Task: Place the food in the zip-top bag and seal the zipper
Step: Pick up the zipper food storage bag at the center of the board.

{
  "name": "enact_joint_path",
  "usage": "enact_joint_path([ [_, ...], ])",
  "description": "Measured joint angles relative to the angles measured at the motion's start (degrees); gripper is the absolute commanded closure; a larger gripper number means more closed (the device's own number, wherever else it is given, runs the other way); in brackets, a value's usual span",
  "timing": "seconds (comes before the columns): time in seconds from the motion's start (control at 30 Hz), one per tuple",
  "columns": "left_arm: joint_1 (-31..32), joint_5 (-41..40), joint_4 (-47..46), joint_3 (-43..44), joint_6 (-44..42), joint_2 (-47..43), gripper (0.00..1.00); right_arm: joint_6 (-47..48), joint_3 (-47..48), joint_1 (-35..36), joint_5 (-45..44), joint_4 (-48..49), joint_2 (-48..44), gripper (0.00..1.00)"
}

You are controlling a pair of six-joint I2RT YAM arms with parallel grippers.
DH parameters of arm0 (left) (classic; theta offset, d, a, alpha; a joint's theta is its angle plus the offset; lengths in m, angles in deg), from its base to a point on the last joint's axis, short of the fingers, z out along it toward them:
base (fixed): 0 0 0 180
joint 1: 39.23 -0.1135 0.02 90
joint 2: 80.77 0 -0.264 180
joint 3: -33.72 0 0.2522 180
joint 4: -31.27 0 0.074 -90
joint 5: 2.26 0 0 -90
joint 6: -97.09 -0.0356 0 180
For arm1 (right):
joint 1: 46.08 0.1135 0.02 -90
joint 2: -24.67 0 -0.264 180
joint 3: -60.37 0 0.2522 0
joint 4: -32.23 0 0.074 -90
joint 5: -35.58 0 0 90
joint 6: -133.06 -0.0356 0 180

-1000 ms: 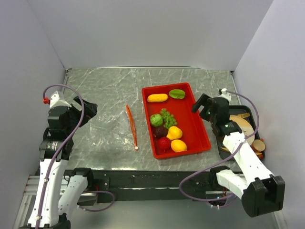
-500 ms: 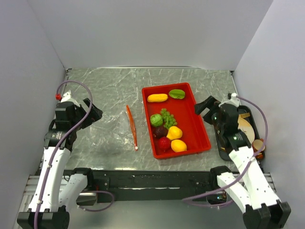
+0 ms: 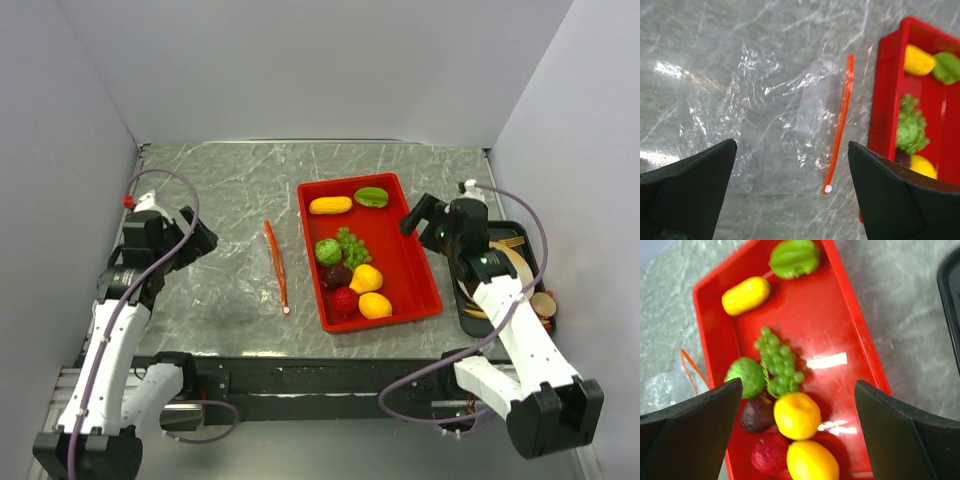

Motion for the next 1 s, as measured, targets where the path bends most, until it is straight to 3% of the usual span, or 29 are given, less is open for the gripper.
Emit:
enact_joint_path([
  [0.23,8.79,-4.74,1.77,0.96,1.92,8.20,0.01,1.79,5.55,0.00,3.06,0.46,5.49,0.00],
  [0.4,18.51,-10.25,1.81,2.25,5.92,13.44,0.03,3.02,5.66,0.00,4.48,-0.44,6.84,0.00],
  [0.5,23.78,-12.55,1.84,2.84,8.26,16.70,0.13,3.50,5.66,0.00,4.68,-1.53,7.08,0.00],
  [0.6,27.41,-14.08,1.62,4.11,10.23,20.79,0.17,3.63,5.66,0.00,4.70,-1.84,7.08,0.00],
  [0.73,29.83,-15.47,-0.17,5.38,12.72,26.69,0.35,3.58,5.66,0.00,5.20,-1.92,7.08,0.00],
  [1.0,30.60,-17.97,-3.23,7.48,15.67,37.33,0.35,3.69,5.66,0.00,6.40,-2.75,7.08,0.00],
])
